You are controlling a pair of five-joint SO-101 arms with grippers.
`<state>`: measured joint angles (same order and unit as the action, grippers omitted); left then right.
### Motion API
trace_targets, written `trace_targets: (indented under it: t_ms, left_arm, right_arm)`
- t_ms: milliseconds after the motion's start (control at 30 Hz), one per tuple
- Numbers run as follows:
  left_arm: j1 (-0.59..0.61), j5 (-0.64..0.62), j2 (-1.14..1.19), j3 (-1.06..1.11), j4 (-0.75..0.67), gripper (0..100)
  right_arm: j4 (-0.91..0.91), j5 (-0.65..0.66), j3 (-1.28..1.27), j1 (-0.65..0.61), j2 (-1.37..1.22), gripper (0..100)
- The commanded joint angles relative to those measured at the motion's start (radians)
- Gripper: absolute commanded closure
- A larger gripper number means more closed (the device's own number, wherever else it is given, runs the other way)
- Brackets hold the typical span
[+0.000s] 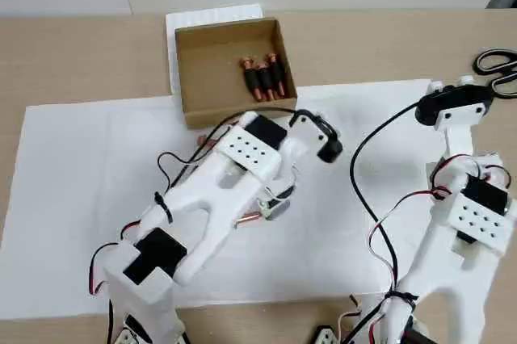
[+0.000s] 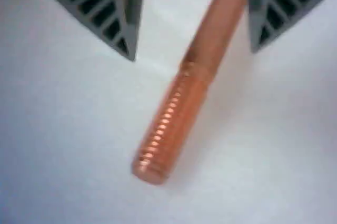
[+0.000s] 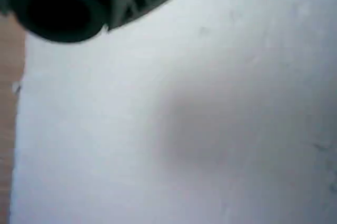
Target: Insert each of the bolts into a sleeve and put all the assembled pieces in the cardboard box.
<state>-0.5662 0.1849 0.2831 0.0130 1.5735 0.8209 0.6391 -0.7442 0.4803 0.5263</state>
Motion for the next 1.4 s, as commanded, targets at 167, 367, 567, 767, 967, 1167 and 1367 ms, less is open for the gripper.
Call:
trace_targets:
  t_ms: [167, 367, 567, 767, 967, 1167, 1367]
  left_arm:
    - [0.009, 0.008, -0.006, -0.005, -0.061, 87]
    - [0.003, -0.008, -0.006, 0.027, -0.064, 87]
    - [0.008, -0.014, 0.058, 0.030, -0.068, 87]
    - [0.009, -0.046, 0.196, 0.012, -0.071, 88]
    - [0.041, -0.049, 0.206, -0.005, -0.071, 99]
    - [0.055, -0.051, 0.207, -0.051, -0.057, 99]
    - [0.051, -0.091, 0.207, -0.147, 0.060, 99]
  right_arm:
    - [0.005, -0.009, 0.008, -0.008, 0.007, 99.5]
    - [0.005, -0.015, 0.008, -0.008, 0.001, 99.5]
    - [0.005, -0.031, 0.008, -0.012, 0.008, 99.5]
    - [0.005, -0.031, 0.008, -0.024, 0.008, 99.5]
    - [0.005, -0.031, 0.008, -0.025, 0.005, 99.5]
    - [0.005, -0.031, 0.008, -0.025, 0.002, 99.5]
    - [0.005, -0.031, 0.008, -0.025, 0.001, 99.5]
